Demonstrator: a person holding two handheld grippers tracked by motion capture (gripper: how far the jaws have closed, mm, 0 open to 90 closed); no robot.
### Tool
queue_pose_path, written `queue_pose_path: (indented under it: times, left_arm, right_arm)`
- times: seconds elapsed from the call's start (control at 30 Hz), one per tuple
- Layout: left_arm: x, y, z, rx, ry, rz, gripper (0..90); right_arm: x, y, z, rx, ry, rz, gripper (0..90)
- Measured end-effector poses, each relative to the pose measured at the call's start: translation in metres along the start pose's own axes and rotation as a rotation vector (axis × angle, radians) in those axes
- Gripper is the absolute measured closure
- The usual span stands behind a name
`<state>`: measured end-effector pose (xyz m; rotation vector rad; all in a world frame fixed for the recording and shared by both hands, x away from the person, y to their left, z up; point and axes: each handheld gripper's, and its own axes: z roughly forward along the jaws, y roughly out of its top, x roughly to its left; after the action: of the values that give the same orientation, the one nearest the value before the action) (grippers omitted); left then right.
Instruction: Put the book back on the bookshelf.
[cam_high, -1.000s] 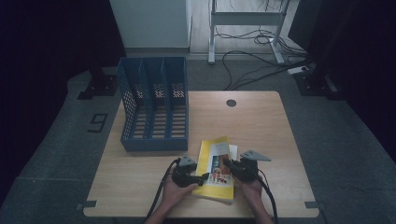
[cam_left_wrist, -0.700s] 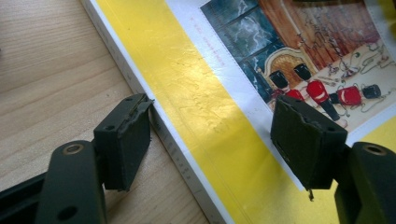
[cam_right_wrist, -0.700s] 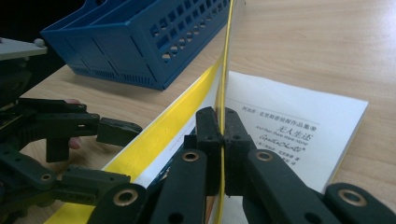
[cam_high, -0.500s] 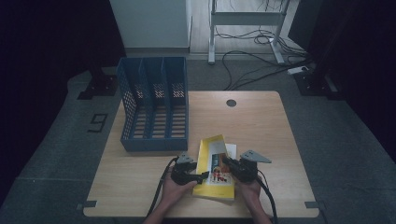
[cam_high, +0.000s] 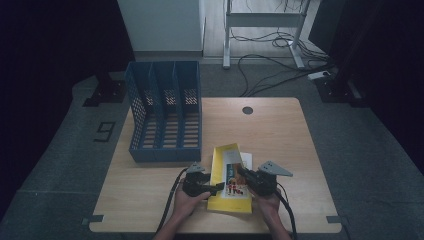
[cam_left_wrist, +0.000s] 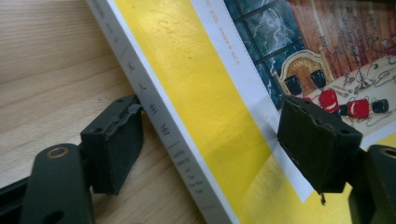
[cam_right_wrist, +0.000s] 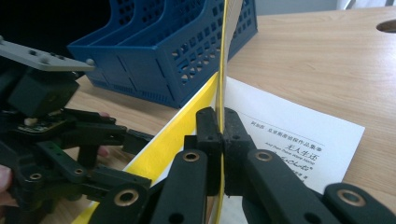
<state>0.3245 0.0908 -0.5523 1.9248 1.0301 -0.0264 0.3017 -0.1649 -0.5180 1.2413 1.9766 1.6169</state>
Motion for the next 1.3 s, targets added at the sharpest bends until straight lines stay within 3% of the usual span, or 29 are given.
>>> queue_pose_path:
  times: [0.2,0.43,0.7,0.9,1.3]
  left_arm:
    - [0.0,0.0,0.002,0.0,-0.035,-0.011,20.5]
    - [-0.001,0.0,0.002,0.0,-0.032,-0.009,22.2]
    - [-0.002,-0.001,0.002,0.002,-0.025,-0.011,32.7]
    - [0.0,-0.002,0.001,-0.009,-0.018,-0.042,40.4]
    - [0.006,-0.002,0.0,-0.021,-0.062,-0.085,50.2]
  right_arm:
    - [0.003,0.002,-0.002,-0.008,0.011,-0.011,88.0]
    - [0.003,0.002,-0.002,-0.007,0.015,-0.006,87.9]
    - [-0.003,0.0,-0.002,0.039,-0.04,-0.001,87.9]
    - [-0.007,-0.004,0.002,0.074,-0.068,-0.008,87.8]
    - [-0.014,-0.009,0.004,0.101,-0.067,0.03,87.8]
